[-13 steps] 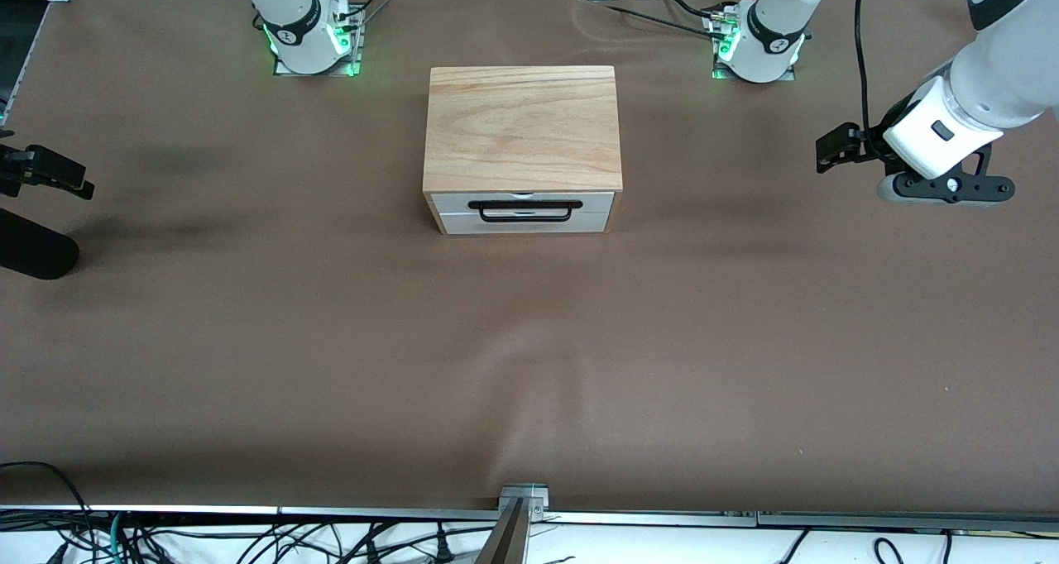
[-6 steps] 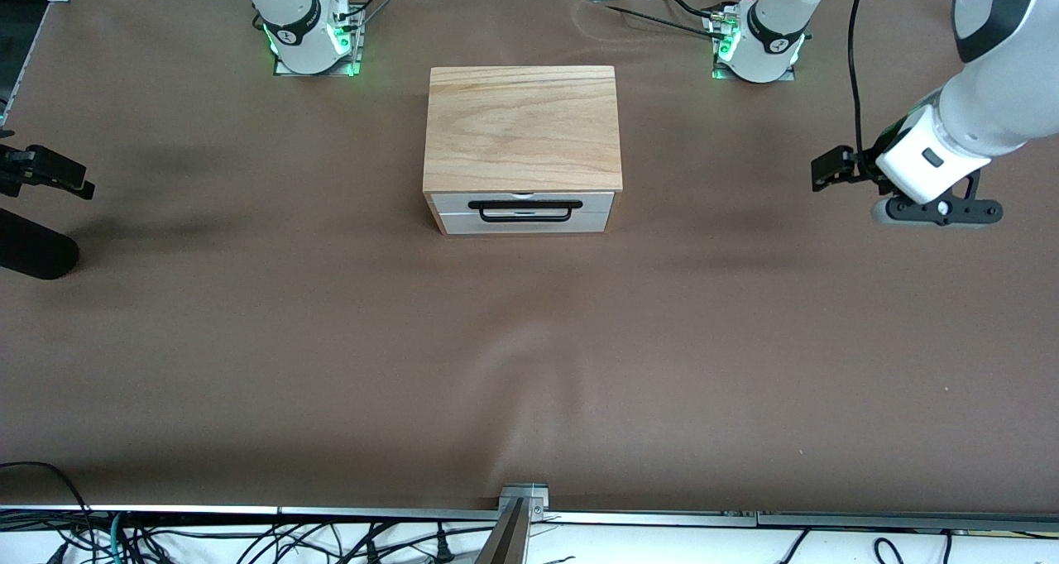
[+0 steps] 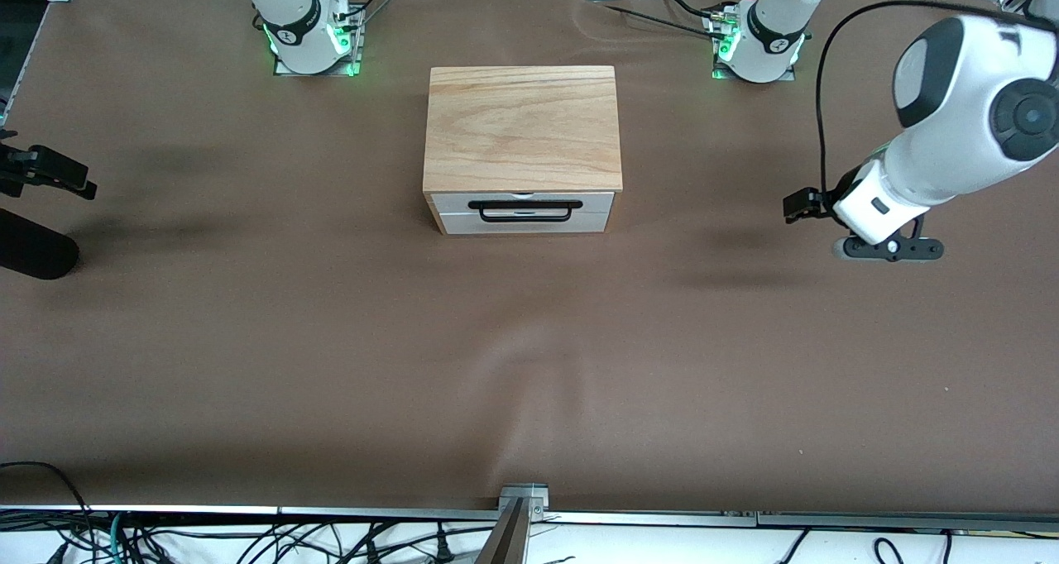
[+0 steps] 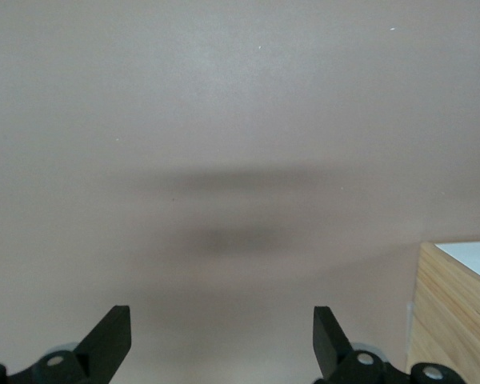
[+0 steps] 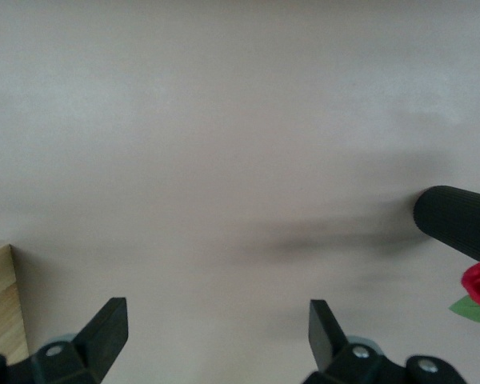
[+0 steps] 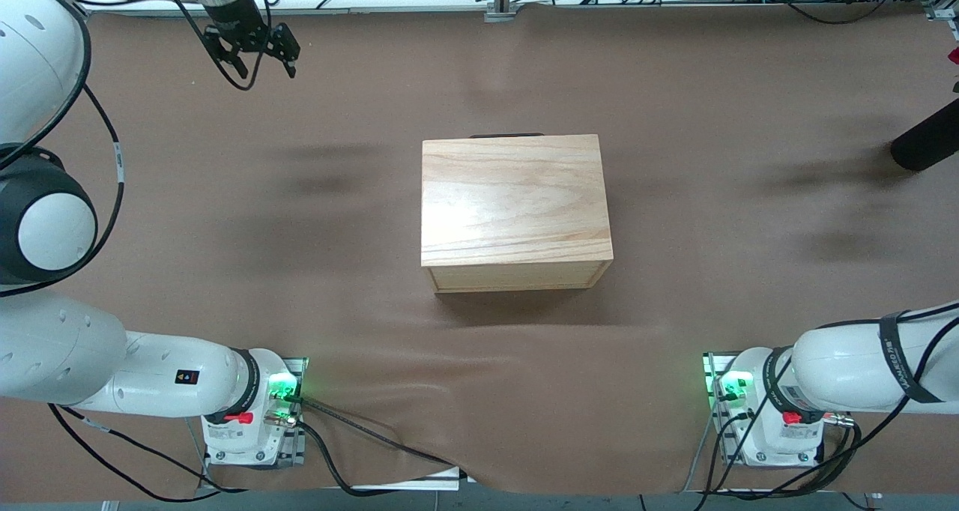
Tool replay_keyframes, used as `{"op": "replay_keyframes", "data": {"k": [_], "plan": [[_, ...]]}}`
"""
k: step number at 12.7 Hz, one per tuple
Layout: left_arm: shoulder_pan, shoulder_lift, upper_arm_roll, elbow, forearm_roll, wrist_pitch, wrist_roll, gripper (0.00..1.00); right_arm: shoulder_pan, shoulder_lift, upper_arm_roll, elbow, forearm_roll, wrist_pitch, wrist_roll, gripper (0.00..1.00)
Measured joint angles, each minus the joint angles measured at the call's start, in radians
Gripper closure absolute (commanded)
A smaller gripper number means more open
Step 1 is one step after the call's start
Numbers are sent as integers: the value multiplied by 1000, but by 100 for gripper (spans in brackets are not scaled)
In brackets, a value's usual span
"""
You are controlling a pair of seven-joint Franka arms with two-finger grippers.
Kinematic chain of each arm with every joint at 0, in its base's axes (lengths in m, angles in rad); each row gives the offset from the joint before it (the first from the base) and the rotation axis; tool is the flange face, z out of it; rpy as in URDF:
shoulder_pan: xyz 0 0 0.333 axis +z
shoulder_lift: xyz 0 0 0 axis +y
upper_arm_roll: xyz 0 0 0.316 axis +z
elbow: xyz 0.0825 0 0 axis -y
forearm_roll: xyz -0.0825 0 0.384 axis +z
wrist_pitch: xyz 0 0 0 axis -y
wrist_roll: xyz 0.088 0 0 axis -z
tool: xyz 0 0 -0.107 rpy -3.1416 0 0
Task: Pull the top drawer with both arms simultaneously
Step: 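Move both grippers inward toward the drawer's black handle ends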
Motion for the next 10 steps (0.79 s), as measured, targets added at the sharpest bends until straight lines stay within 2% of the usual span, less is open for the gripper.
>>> {"op": "replay_keyframes", "data": {"k": [2, 4, 6, 10], "plan": [[0, 16, -1, -66, 0, 57, 1, 0, 1, 45, 5, -1, 6, -15, 0, 0], [-1, 42, -6, -108, -4, 108, 3, 0, 2, 82, 6, -1, 65, -16, 0, 0], [-4, 76, -14, -140, -77, 193, 40, 0, 3, 129, 7, -4, 242, -19, 0, 0], [-7, 167, -16, -176, -494, 290, 318, 0, 5, 264, 9, -9, 672, -4, -48, 0]]}}
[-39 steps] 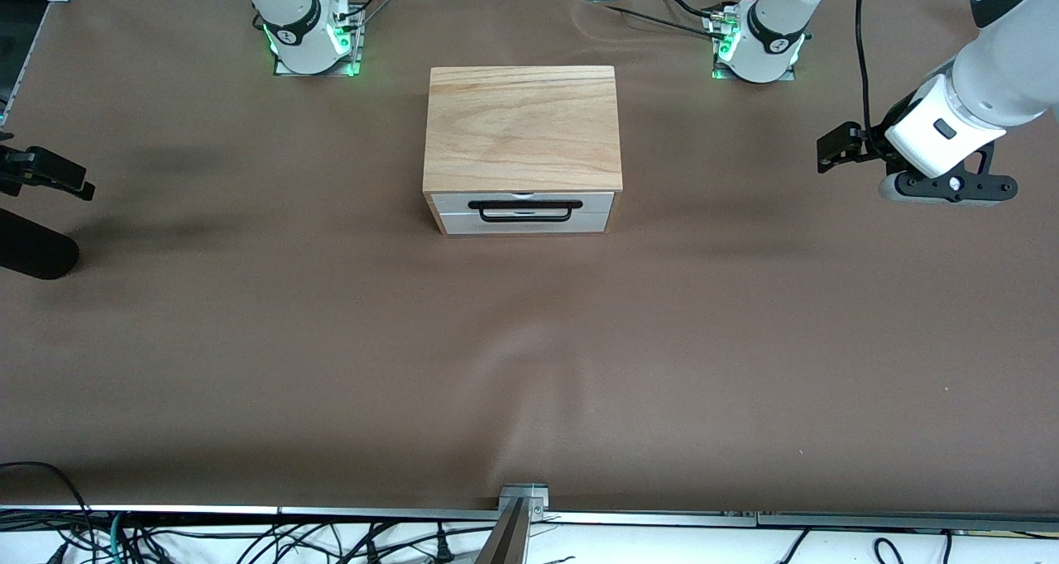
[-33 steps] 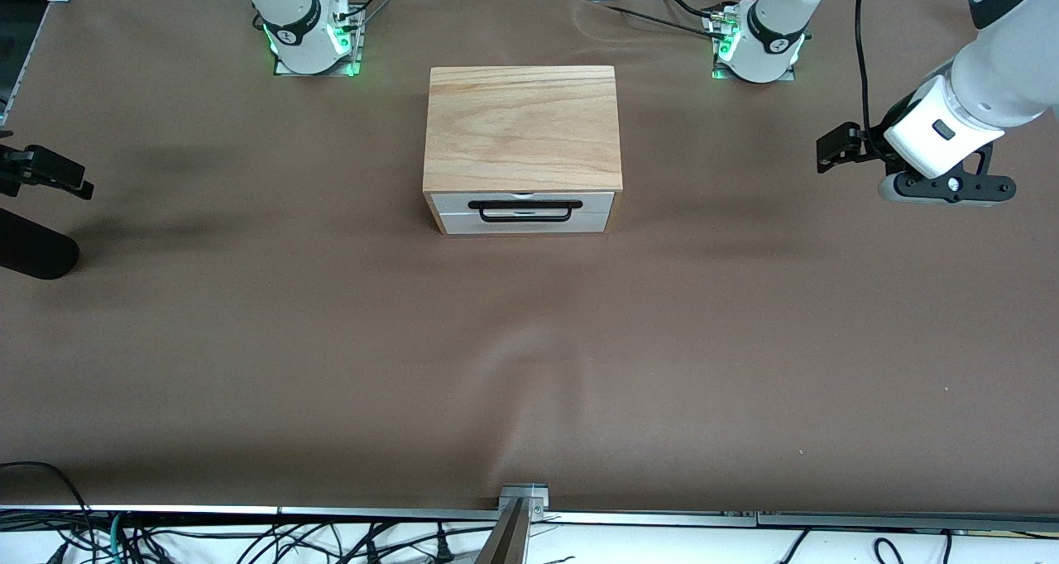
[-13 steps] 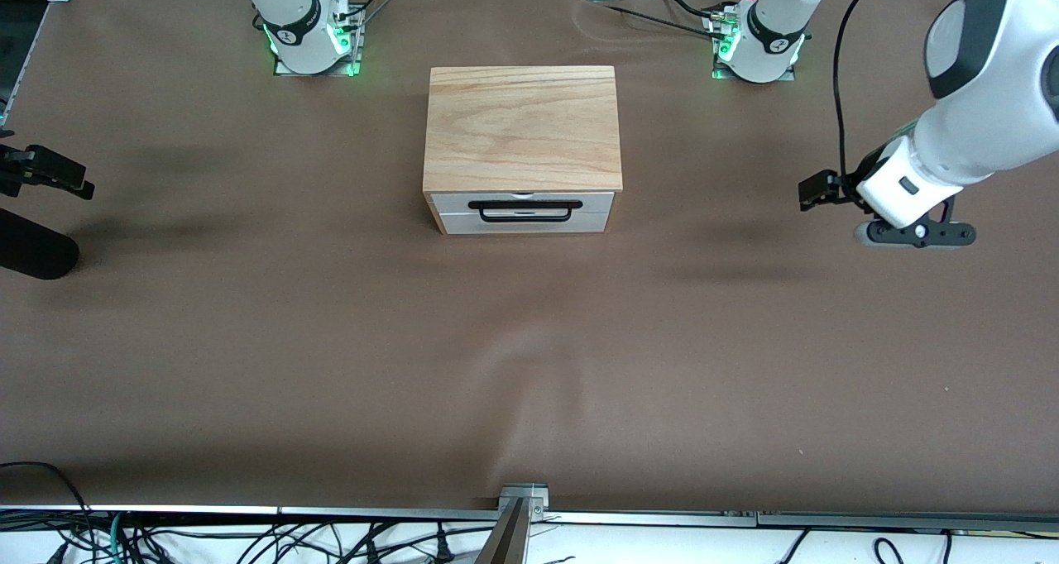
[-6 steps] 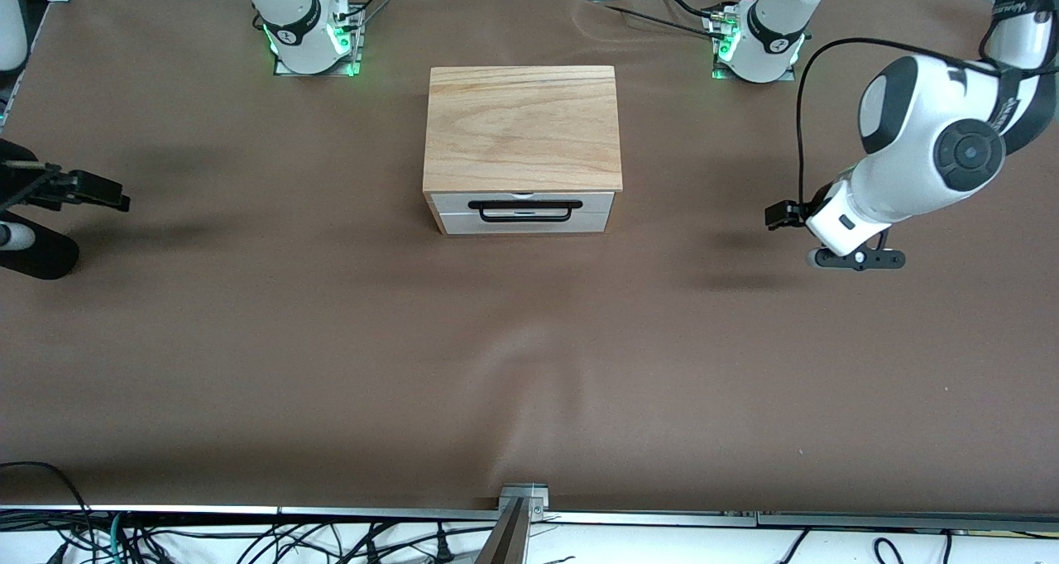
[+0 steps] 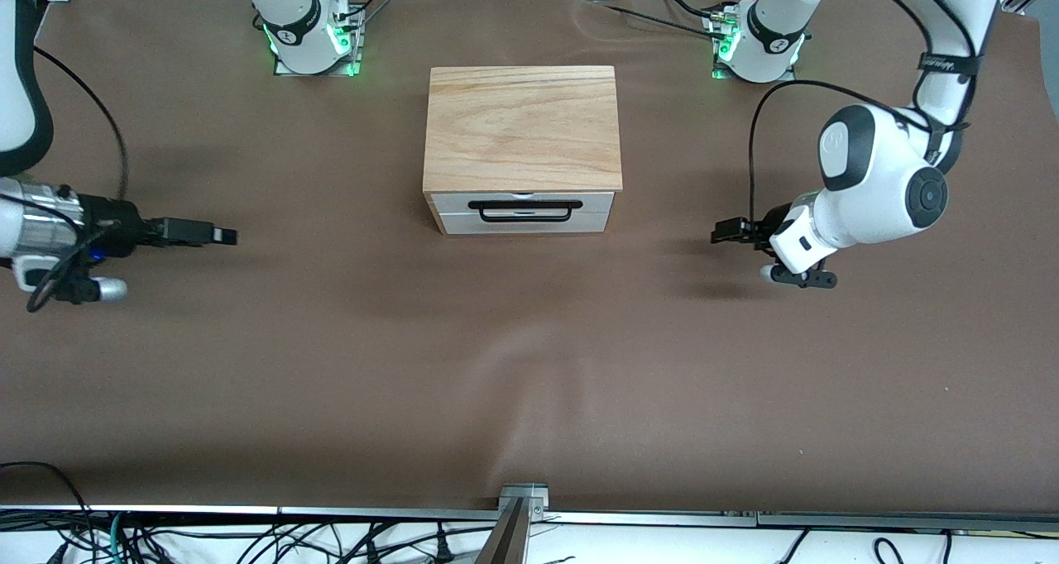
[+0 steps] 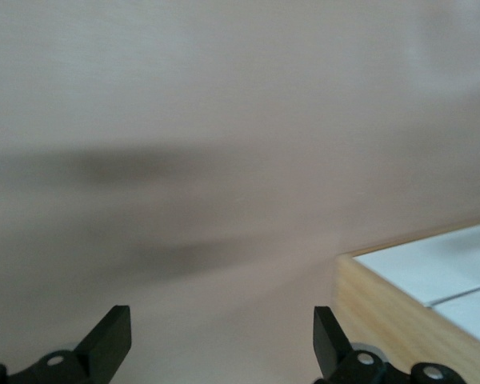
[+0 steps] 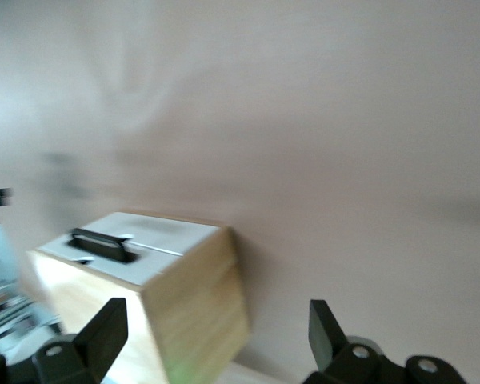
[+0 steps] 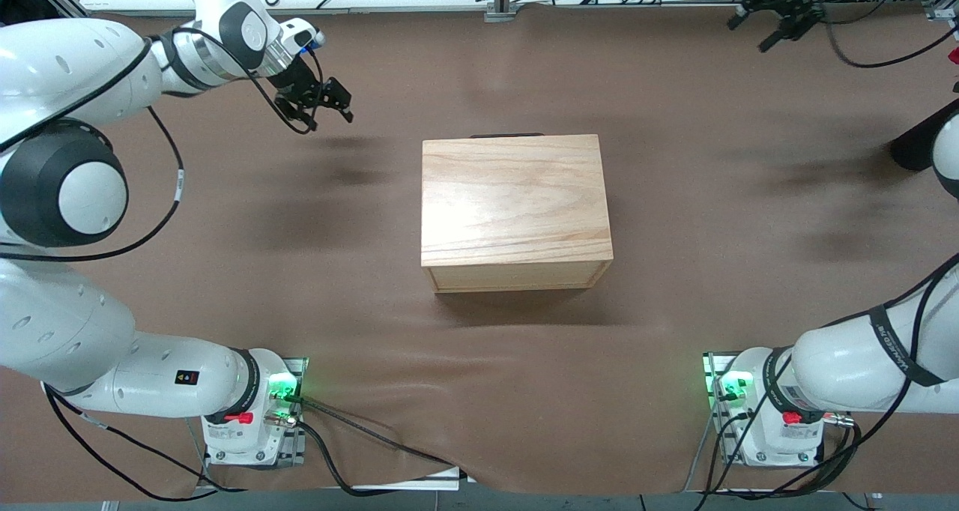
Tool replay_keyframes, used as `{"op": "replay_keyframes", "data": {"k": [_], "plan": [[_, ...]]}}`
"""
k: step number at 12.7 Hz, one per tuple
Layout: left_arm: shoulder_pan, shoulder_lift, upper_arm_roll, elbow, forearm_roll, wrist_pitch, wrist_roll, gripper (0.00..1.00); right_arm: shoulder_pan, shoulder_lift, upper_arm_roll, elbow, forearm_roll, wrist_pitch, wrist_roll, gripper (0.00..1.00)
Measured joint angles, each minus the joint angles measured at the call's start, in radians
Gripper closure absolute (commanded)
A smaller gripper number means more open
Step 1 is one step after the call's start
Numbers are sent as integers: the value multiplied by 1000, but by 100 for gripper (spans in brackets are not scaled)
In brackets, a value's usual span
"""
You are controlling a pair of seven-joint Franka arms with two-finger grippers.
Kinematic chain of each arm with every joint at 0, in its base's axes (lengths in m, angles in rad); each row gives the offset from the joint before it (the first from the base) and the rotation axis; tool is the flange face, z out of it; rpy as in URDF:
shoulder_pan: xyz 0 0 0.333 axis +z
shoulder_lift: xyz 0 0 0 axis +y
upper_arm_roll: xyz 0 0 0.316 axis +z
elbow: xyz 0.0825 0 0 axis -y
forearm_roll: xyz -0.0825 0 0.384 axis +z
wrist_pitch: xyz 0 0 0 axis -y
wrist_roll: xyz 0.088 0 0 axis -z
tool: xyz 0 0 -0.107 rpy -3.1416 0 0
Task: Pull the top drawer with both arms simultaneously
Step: 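Move both grippers inward toward the drawer's black handle ends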
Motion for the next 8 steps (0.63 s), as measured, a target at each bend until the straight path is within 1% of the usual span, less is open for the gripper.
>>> {"op": "replay_keyframes", "data": {"k": [2, 5, 7, 8], "plan": [[-1, 31, -7, -1, -213, 3, 144, 0, 1, 73, 0, -12, 169, 2, -133, 0], [-5, 68, -55, -4, -489, 3, 318, 0, 2, 192, 7, -82, 417, -2, -379, 0], [-20, 99, -77, -7, -667, -7, 454, 0, 6, 267, 46, -122, 554, -3, -467, 0], [-29, 118, -78, -10, -749, -31, 528, 0, 18, 291, 63, -130, 601, 0, -493, 0]]}}
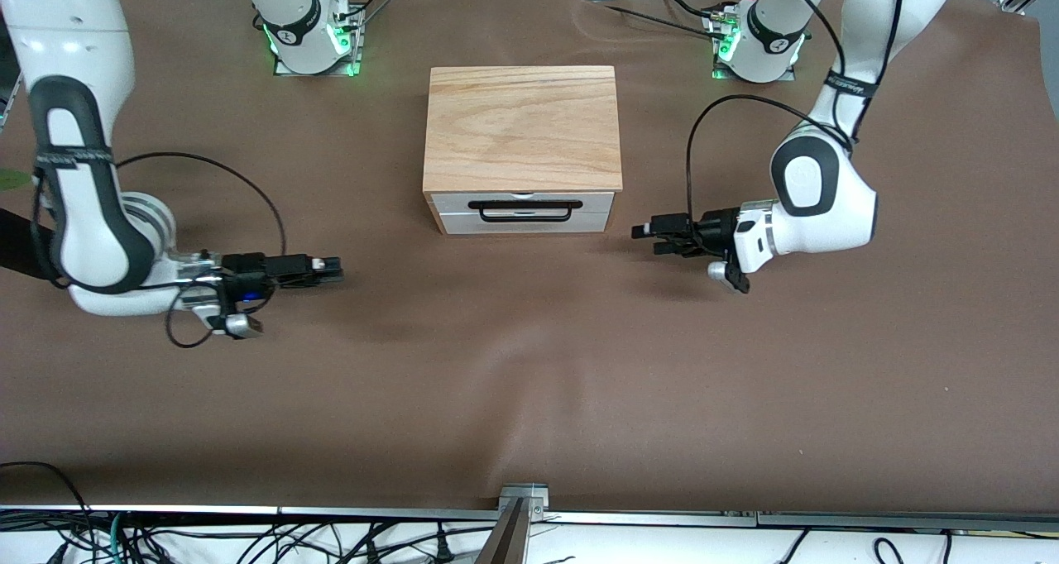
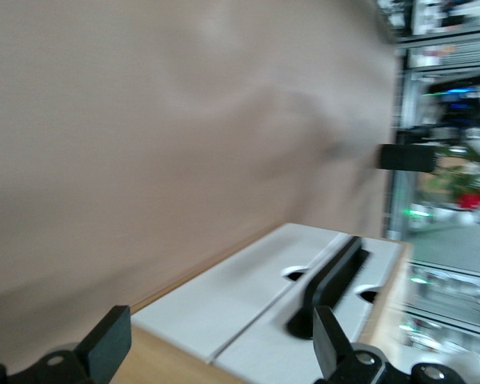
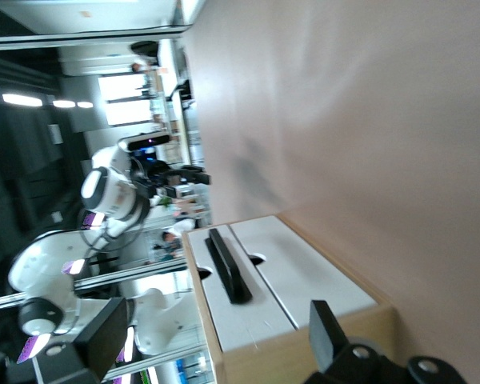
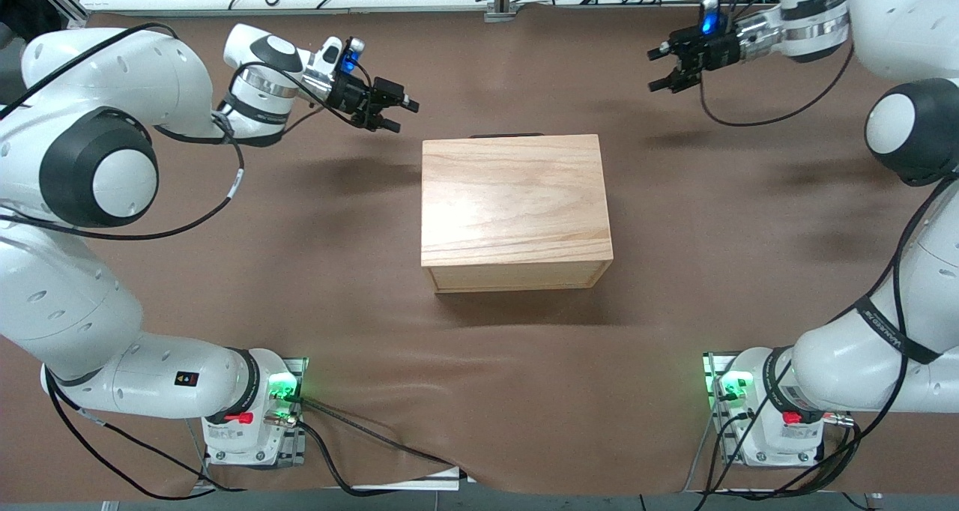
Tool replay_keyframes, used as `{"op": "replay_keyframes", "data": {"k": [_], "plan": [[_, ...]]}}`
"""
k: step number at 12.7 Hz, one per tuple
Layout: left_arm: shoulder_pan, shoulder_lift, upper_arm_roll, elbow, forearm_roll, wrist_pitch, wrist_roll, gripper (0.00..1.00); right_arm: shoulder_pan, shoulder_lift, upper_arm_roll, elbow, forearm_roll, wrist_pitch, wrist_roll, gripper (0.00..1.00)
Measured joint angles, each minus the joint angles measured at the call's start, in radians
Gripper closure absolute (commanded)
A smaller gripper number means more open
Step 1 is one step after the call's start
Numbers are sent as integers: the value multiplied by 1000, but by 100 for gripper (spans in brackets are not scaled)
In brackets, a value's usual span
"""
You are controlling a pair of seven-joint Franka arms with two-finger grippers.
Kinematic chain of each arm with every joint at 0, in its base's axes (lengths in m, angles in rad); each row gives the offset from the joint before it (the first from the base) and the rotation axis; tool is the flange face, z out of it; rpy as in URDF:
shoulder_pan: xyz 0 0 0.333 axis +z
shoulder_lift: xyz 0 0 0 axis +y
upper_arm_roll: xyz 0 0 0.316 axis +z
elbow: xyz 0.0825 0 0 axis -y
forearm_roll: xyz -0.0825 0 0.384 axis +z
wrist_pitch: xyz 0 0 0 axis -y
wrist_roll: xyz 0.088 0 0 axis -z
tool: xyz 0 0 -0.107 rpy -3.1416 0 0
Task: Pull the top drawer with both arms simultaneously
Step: 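Move both grippers inward toward the drawer's black handle ends, then close the left gripper and the right gripper on the handle ends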
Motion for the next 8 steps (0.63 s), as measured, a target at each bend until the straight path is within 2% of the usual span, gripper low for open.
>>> {"op": "replay_keyframes", "data": {"k": [4, 6, 8], "plan": [[-21, 89, -8, -22, -279, -135, 270, 0, 100, 29, 12, -46, 173, 59, -164, 0], [-57, 139, -13, -37, -407, -178, 397, 3, 157, 32, 13, -83, 225, 97, -261, 0], [-84, 169, -24, -37, -455, -190, 443, 17, 193, 43, 13, -119, 256, 101, -327, 0]]}}
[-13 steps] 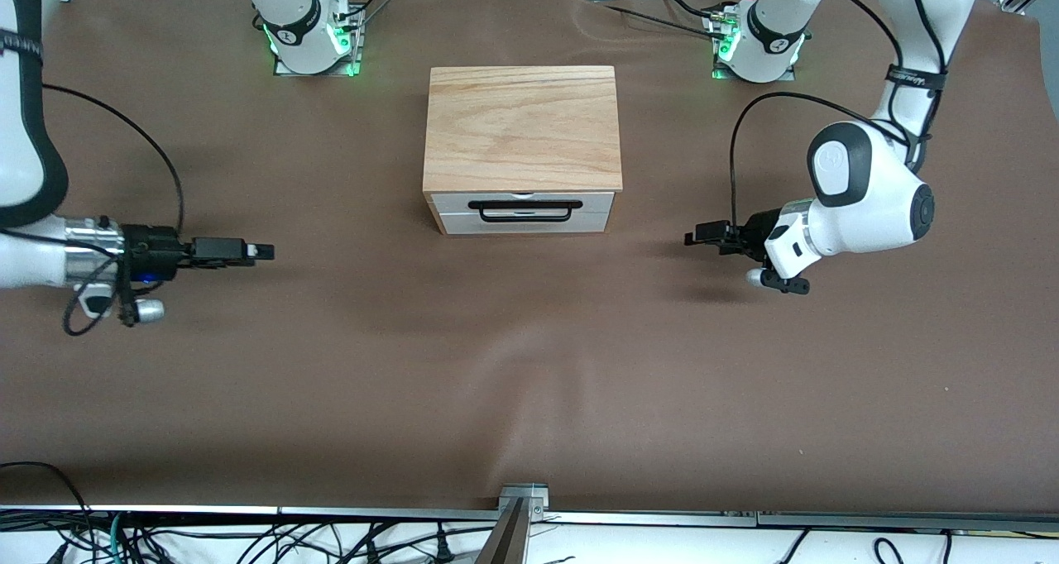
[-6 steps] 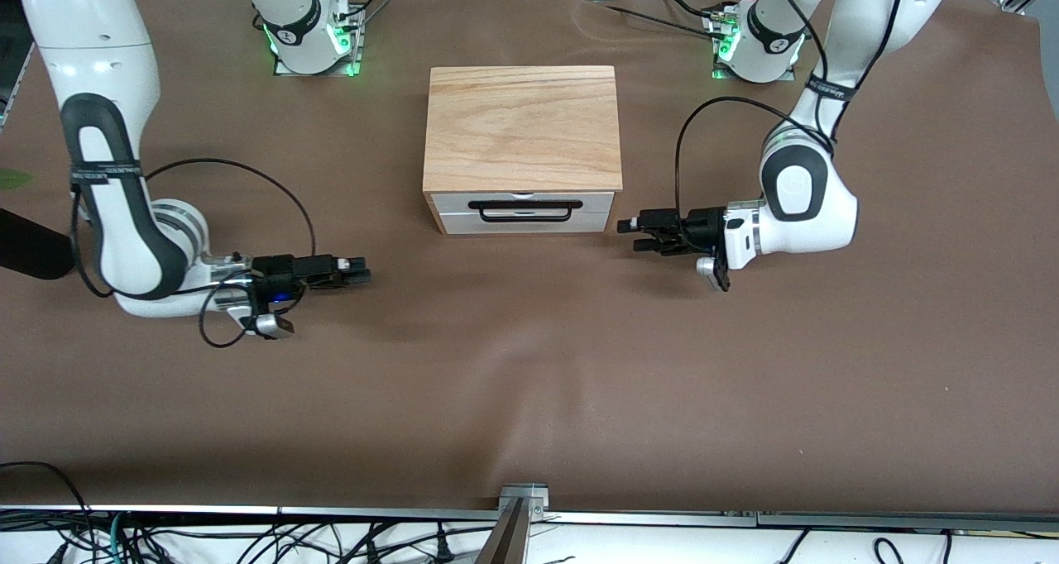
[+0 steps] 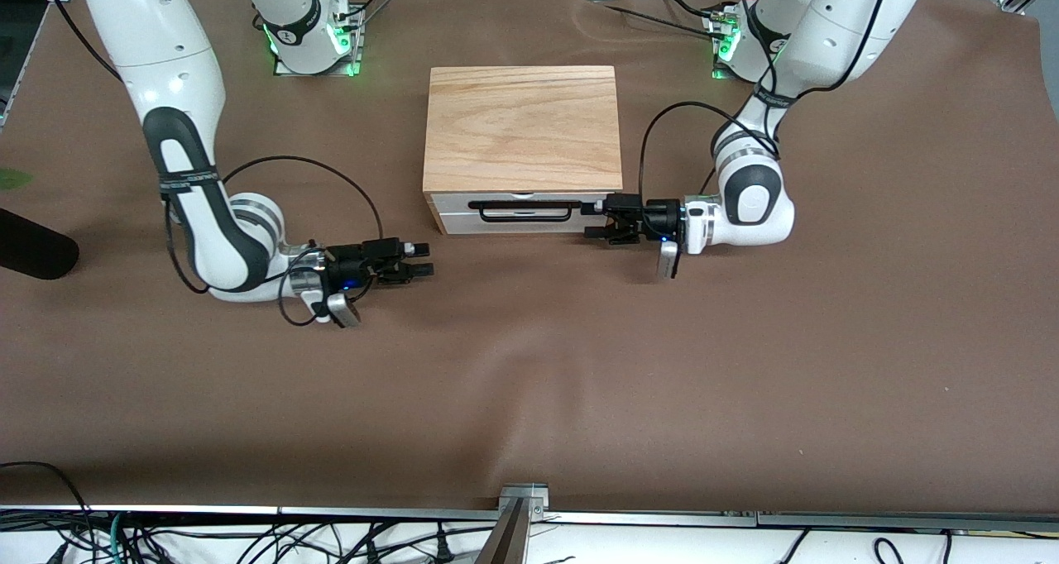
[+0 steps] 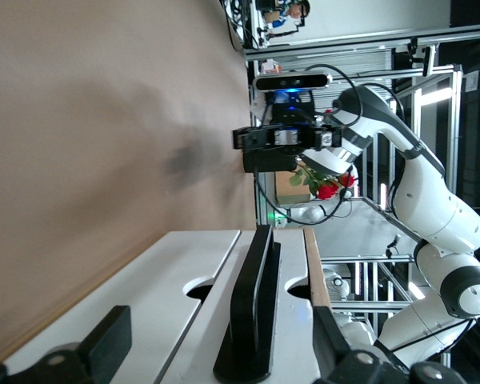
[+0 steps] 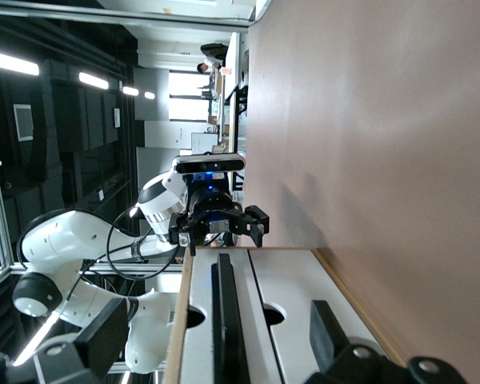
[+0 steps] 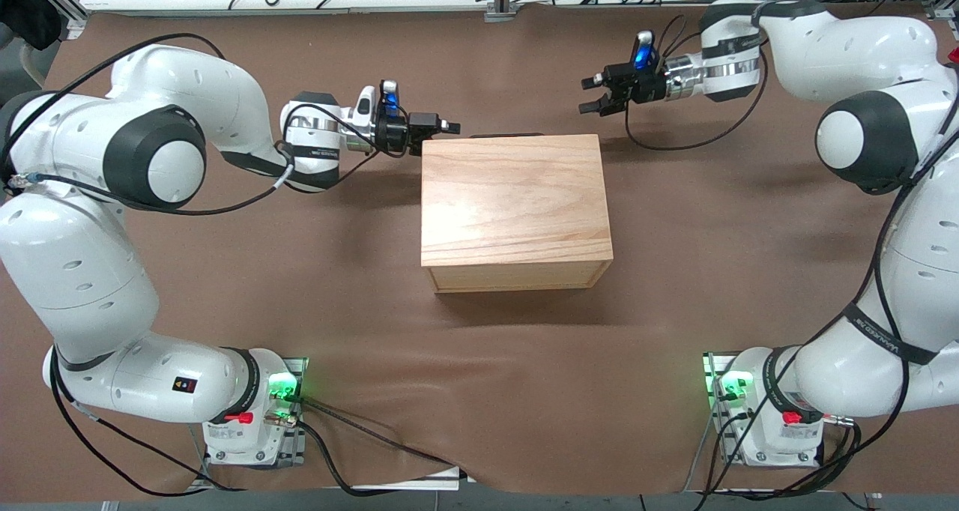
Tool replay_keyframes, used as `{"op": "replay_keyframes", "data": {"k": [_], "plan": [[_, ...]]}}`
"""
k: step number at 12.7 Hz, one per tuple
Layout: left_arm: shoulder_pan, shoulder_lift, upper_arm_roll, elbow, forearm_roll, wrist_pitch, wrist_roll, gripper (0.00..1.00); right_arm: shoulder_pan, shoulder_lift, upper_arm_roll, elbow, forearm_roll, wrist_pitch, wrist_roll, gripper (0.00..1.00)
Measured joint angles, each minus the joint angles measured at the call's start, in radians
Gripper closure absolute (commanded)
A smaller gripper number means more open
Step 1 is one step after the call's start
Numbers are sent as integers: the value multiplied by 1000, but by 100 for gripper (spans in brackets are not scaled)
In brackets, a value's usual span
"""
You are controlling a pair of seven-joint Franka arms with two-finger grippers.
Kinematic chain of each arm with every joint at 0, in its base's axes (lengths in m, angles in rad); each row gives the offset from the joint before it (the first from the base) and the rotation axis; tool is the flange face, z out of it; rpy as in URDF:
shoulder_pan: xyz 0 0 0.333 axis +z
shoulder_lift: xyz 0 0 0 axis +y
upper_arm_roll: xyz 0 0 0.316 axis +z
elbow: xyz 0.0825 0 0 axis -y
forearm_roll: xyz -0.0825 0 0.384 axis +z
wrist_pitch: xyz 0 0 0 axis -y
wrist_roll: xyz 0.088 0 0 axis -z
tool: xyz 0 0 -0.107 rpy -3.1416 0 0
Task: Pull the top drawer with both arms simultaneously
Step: 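Close the left gripper and the right gripper on the handle ends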
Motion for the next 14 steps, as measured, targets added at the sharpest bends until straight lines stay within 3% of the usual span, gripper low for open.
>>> {"op": "replay_keyframes", "data": {"k": [3, 5, 6, 9, 14], "plan": [[-1, 3, -21, 0, -2, -5, 3, 37, 34, 7, 1, -47, 23, 0, -85, 0], [0, 3, -37, -1, -13, -5, 3, 41, 71, 7, 3, -77, 85, 0, -133, 0], [1, 4, -47, -3, -34, -5, 2, 55, 91, 7, 3, -85, 99, 0, -141, 0], [2, 8, -69, -8, -86, 0, 12, 60, 131, 7, 3, -96, 142, 8, -148, 0], [10, 16, -70, -12, -93, -6, 32, 78, 187, 7, 4, -111, 204, 44, -178, 0]]}}
